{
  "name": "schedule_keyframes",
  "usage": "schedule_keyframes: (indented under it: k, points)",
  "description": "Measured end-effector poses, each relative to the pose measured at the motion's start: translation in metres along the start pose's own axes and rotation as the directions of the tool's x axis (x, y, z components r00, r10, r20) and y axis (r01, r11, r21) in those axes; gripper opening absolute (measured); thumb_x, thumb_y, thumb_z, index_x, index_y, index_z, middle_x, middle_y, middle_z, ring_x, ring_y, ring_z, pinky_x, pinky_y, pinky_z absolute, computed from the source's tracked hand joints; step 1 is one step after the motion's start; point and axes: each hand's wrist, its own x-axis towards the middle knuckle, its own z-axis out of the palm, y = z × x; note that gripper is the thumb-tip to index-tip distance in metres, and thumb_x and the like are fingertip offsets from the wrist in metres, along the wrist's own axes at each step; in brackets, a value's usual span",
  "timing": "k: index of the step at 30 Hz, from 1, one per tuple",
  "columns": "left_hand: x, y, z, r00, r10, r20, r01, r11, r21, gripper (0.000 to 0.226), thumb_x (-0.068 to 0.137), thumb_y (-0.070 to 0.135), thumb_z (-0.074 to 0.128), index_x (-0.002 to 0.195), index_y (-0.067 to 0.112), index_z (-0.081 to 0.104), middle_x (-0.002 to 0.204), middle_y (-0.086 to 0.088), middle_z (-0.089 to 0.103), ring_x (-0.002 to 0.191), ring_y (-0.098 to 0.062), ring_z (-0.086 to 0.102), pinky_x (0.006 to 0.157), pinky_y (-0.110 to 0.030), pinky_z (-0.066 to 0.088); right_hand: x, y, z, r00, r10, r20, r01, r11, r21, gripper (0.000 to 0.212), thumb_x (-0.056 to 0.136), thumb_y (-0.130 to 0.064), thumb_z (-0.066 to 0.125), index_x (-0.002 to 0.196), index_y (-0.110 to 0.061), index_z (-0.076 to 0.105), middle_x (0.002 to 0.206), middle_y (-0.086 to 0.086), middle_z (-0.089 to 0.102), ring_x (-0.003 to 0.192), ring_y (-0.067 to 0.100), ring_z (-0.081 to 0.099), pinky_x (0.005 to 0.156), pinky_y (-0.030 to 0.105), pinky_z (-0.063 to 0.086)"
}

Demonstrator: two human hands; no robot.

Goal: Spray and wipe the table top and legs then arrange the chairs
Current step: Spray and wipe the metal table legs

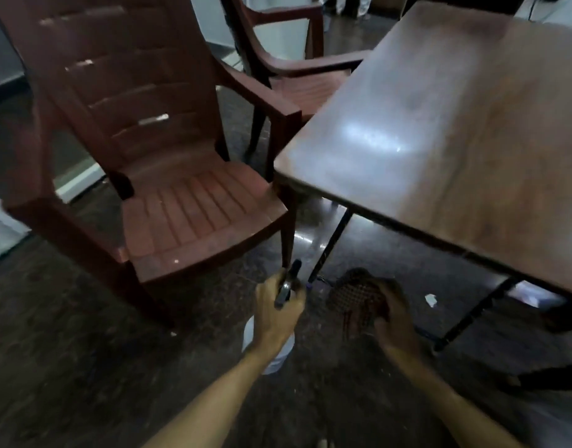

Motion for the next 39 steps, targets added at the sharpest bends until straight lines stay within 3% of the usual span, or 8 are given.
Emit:
schedule_keyframes:
  k: [4,9,12,17,27,30,34,39]
  points:
    - [0.044,-0.084,0.06,0.992,0.126,0.012,-0.125,0.99,-0.066,0.03,0.092,0.005,0.069,0.066,0.013,0.054,0.051,0.002,0.049,0.046,-0.01,0.048,0.047,-0.018,0.032,0.039,0.077,0.048,0.976,-0.037,-0.215,0.035,0.999,-0.013,0.034,0.08,-0.005,0.044,0.111,-0.004,0.059,0.107,0.002,0.053,0.09,0.009,0.052,0.076,0.006,0.039]
    - [0.076,-0.129,0.117,0.979,0.203,0.015,-0.198,0.969,-0.146,0.028,0.087,0.008,0.069,0.065,0.008,0.052,0.052,0.003,0.045,0.048,-0.011,0.043,0.047,-0.023,0.034,0.072,0.132,0.074,0.933,-0.091,-0.349,0.077,0.996,-0.052,0.029,0.084,0.009,0.048,0.11,0.001,0.057,0.11,0.005,0.052,0.093,0.013,0.05,0.069,0.001,0.037]
    - [0.095,-0.124,0.139,0.976,0.217,0.014,-0.209,0.956,-0.203,0.029,0.084,0.015,0.072,0.06,0.012,0.056,0.052,-0.003,0.053,0.049,-0.019,0.05,0.046,-0.031,0.04,0.084,0.138,0.076,0.899,-0.169,-0.404,0.137,0.985,-0.107,0.034,0.079,0.007,0.046,0.11,0.0,0.058,0.111,0.005,0.051,0.088,0.003,0.045,0.072,-0.001,0.035]
    - [0.112,-0.109,0.163,0.964,0.263,0.047,-0.247,0.944,-0.22,0.045,0.084,0.013,0.077,0.052,0.025,0.048,0.046,0.01,0.048,0.044,-0.005,0.046,0.045,-0.014,0.033,0.108,0.138,0.074,0.846,-0.183,-0.501,0.13,0.982,-0.139,0.049,0.074,0.017,0.046,0.117,0.0,0.059,0.116,0.007,0.053,0.101,0.02,0.052,0.082,0.021,0.039]
    - [0.117,-0.135,0.167,0.964,0.265,0.003,-0.259,0.943,-0.21,0.036,0.085,0.011,0.072,0.058,0.022,0.051,0.048,0.01,0.048,0.047,-0.004,0.046,0.048,-0.013,0.03,0.129,0.118,0.076,0.771,-0.339,-0.539,0.264,0.94,-0.215,0.044,0.08,0.018,0.048,0.12,0.003,0.057,0.124,0.018,0.047,0.102,0.006,0.043,0.08,0.004,0.036]
    - [0.123,-0.148,0.165,0.966,0.257,-0.039,-0.26,0.948,-0.183,0.026,0.084,0.012,0.07,0.063,0.008,0.055,0.051,-0.001,0.053,0.048,-0.015,0.048,0.047,-0.028,0.035,0.162,0.1,0.082,0.724,-0.509,-0.465,0.371,0.856,-0.361,0.044,0.091,0.003,0.045,0.133,-0.001,0.055,0.141,0.018,0.041,0.121,0.011,0.042,0.102,0.008,0.037]
    - [0.13,-0.166,0.169,0.971,0.233,-0.057,-0.238,0.962,-0.136,0.024,0.084,0.017,0.07,0.065,0.01,0.057,0.056,-0.006,0.057,0.059,-0.031,0.056,0.055,-0.045,0.044,0.204,0.128,0.11,0.819,-0.55,-0.16,0.422,0.769,-0.481,0.048,0.1,-0.019,0.046,0.146,-0.028,0.039,0.156,0.013,0.031,0.142,0.035,0.032,0.114,0.055,0.036]
    - [0.136,-0.193,0.168,0.976,0.213,-0.047,-0.217,0.967,-0.136,0.027,0.085,0.019,0.07,0.064,0.014,0.054,0.056,-0.003,0.057,0.056,-0.028,0.057,0.055,-0.049,0.05,0.179,0.194,0.158,0.911,-0.371,0.178,0.384,0.613,-0.69,0.085,0.082,-0.011,0.075,0.155,-0.017,0.031,0.158,0.012,0.025,0.133,0.032,0.034,0.099,0.048,0.052]
